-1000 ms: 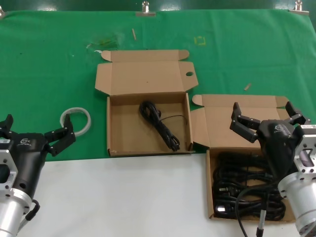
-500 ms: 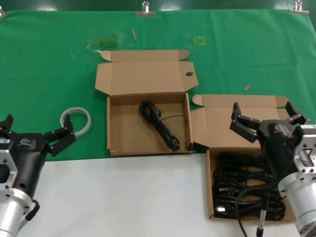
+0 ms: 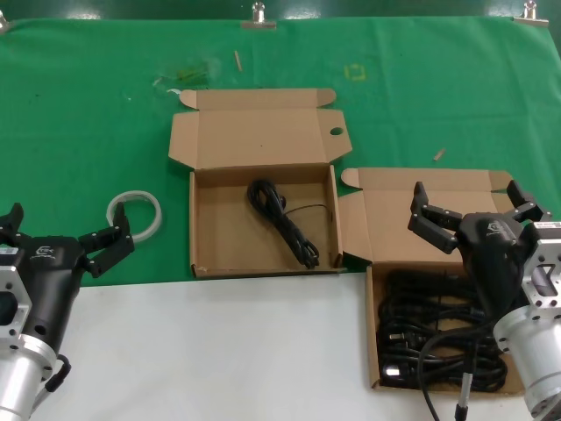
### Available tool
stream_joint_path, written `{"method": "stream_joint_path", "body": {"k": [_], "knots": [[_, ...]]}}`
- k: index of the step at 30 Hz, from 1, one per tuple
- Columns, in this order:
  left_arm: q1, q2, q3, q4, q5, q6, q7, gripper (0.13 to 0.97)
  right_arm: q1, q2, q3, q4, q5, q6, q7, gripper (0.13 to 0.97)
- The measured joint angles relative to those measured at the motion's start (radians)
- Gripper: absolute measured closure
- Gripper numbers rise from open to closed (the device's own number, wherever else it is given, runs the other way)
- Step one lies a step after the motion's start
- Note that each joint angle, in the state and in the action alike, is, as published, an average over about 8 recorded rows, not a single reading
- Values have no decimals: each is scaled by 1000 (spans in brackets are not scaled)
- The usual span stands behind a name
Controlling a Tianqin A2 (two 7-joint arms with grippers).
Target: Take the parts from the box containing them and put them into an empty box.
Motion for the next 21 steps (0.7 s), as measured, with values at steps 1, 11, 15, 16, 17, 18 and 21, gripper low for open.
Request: {"method": "stream_joint_path", "body": {"k": [1, 11, 15, 16, 17, 18, 21], "knots": [[0, 0, 0, 0, 0, 0, 0, 132, 0, 0, 0, 0, 0, 0, 0, 129], [0, 0, 0, 0, 0, 0, 0, 132, 0, 0, 0, 0, 0, 0, 0, 129], [0, 0, 0, 0, 0, 0, 0, 132, 0, 0, 0, 0, 0, 0, 0, 129], [0, 0, 0, 0, 0, 0, 0, 132, 0, 0, 0, 0, 0, 0, 0, 129], [0, 0, 0, 0, 0, 0, 0, 132, 0, 0, 0, 0, 0, 0, 0, 129], [0, 0, 0, 0, 0, 0, 0, 132, 0, 0, 0, 0, 0, 0, 0, 129], [0, 0, 0, 0, 0, 0, 0, 132, 0, 0, 0, 0, 0, 0, 0, 129]]}}
